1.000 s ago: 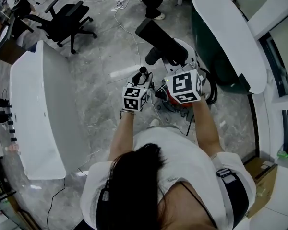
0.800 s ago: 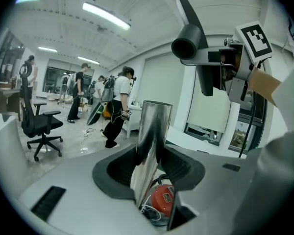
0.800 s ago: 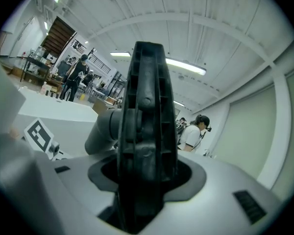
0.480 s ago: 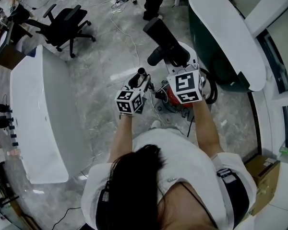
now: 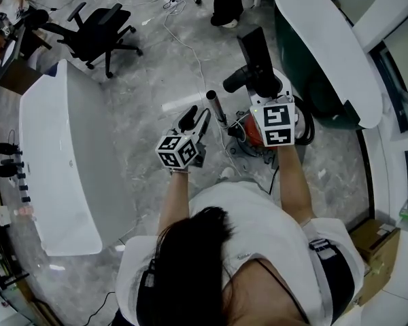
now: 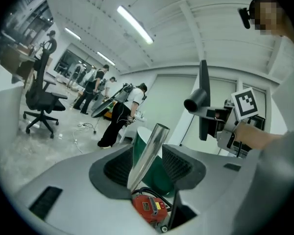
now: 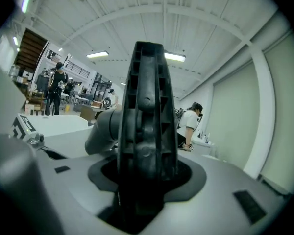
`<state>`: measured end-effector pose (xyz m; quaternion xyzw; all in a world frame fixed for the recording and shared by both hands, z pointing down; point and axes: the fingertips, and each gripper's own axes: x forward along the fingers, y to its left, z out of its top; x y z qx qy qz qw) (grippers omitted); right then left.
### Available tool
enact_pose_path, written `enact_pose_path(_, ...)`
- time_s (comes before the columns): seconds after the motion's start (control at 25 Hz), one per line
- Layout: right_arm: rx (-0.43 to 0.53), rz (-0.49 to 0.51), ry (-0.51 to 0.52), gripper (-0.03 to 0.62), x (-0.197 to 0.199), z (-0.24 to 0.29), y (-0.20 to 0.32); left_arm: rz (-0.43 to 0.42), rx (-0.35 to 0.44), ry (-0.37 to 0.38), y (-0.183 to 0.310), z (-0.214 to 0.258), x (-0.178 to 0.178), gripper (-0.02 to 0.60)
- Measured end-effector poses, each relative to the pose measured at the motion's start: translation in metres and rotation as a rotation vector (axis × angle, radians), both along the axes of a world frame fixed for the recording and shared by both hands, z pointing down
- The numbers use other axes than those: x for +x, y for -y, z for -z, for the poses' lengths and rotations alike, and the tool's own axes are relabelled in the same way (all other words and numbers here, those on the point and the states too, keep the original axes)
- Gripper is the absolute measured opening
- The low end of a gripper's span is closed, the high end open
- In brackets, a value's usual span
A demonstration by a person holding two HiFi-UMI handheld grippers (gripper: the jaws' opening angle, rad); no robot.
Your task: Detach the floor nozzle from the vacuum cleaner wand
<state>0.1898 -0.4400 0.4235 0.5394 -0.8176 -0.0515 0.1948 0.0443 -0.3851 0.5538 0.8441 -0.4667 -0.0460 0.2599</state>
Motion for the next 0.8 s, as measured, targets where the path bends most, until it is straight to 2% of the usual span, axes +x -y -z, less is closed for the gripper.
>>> enact_pose_path(0.2,-0.093,-0.075,0.148,0.214,0.002,-0.019,-0.012,0.011,0.051,-0.049,-0.012,0.025,-0.017,0.172)
enact_pose_path(0.4,-0.139,-0.110,0.186,0.215,0.003,-0.032,-0.026,0.054,0.087,-0.086,-0.014,0.051,-0.025,0.172)
enact_pose_path(0.72,-0.180,-0.198,0.245,0.214,0.002,-0.049,-0.062,0.027,0.094,-0.025,-0.033,0.069,-0.022,0.160)
enact_pose_path(0.8,-0.190,-0.215,0.255,0.215,0.000,-0.054,-0.072,0.026,0.092,0.017,-0.038,0.071,-0.020,0.148)
